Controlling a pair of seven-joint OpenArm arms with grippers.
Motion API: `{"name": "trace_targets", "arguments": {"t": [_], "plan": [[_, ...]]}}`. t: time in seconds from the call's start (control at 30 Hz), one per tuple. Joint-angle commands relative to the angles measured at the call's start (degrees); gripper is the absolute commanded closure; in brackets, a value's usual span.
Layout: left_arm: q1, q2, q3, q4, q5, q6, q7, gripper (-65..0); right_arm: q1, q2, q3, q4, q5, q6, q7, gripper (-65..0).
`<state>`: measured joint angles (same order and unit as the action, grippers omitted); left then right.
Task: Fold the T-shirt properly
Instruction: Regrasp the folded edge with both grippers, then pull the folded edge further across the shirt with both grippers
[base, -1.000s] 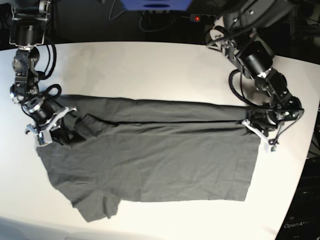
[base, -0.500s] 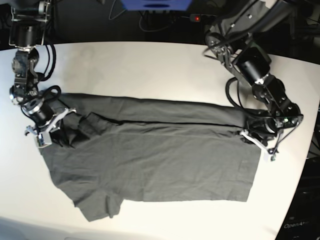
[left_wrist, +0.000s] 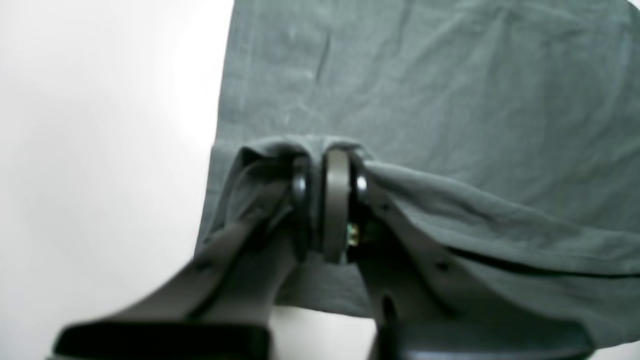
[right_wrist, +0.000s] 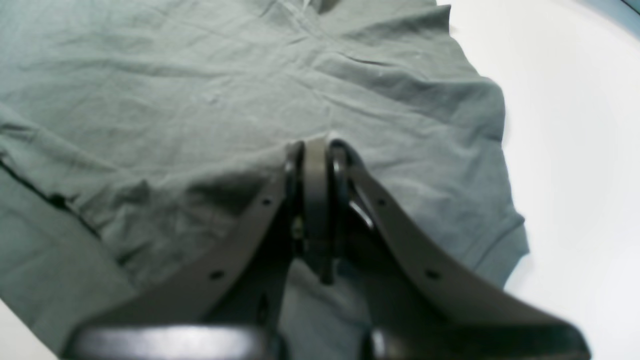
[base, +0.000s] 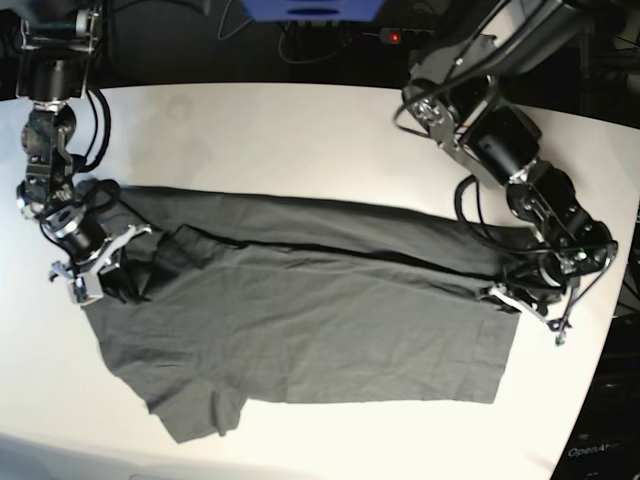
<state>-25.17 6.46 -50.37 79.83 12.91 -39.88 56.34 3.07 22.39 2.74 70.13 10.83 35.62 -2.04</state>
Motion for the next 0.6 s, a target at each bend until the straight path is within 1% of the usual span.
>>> {"name": "trace_targets", "arguments": {"t": [0.0,0.1,0.17,0.27,0.33,0.4,0.57], "plan": [[-1.43,-0.61,0.13,0.74,-0.73,-0.12,-1.08,-3.2,1.02,1.04,0.29,1.04,0.11,0.21,1.65,-0.3],[-1.43,-0.61,0.13,0.74,-0.73,-0.12,-1.61,-3.2,2.34,0.42,0.47,0.77,-3.14,0.21,1.82,-0.3],[-1.25,-0.70,0.13,0.91,-0.73,-0.12,-1.61,-3.2,2.69,-0.81,0.73,0.77,-4.54,0.30,1.82,-0.3],[-1.25,-0.79,-1.19,0.91,-0.73,-0.12,-1.70,-3.2,3.48,-1.34,0.55,0.95,-6.39,0.30,1.74,-0.3],[-1.34,-0.88,-1.81,0.65,-0.73,-0.12,-1.70,-3.2,3.92,-1.34,0.55,0.77,-6.57,0.30,1.65,-0.3],[-1.34,-1.84,-2.07,0.39,-0.73,-0.12,-1.70,-3.2,4.18,-1.34,0.55,0.69,-6.65,0.30,1.65,-0.3],[-1.43,-1.93,-2.16,0.39,-0.73,-0.12,-1.79,-3.2,5.68,-1.25,0.47,0.60,-6.65,0.30,1.56,-0.3]]}}
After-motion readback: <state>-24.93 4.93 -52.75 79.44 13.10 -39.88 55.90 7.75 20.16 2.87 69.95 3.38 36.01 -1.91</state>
